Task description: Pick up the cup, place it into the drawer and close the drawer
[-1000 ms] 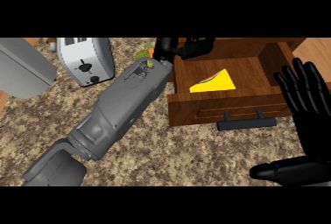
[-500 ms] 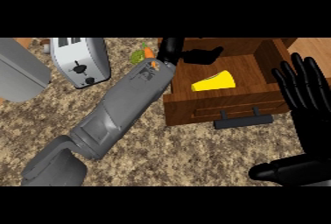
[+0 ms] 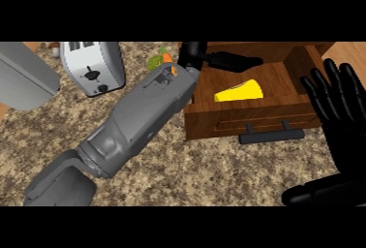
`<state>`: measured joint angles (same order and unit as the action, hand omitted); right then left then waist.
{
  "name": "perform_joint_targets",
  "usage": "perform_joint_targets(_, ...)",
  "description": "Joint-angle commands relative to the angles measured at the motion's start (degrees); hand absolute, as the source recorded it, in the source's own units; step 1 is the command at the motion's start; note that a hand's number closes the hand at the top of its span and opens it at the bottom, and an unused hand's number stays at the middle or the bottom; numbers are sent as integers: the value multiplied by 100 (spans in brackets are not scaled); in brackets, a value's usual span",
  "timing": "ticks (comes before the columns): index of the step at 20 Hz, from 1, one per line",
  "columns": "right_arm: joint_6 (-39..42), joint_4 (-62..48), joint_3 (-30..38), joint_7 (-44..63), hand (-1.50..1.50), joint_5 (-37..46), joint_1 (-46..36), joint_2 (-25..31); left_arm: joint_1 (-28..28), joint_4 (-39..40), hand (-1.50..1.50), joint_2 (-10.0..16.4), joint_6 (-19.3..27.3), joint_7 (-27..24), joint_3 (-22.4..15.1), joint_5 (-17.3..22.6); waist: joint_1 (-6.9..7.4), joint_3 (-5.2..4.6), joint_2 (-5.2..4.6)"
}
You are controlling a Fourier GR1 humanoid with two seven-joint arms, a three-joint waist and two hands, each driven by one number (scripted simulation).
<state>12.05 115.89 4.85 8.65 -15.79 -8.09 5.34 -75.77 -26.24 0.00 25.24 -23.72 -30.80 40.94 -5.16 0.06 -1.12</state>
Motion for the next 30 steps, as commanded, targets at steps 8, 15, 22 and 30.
perform_joint_targets(8,738,468,193,-96,150,-386,740,415,283,-798,-150,305,-284,8,717,345,484,-5,138)
perform_joint_targets(15,1185,623,138,-243,150,413,1024,944,1467,-2189,-150,971,-152,254,839,453,666,-6,196)
perform_joint_targets(22,1276,276,90,-80,150,987,678,1281,3300,-3873,-150,1844,-360,361,812,462,727,-7,169)
perform_joint_targets(30,887,-397,-616,-946,150,2729,842,998,4835,-5357,-150,2654,-731,641,1217,632,679,-2,137)
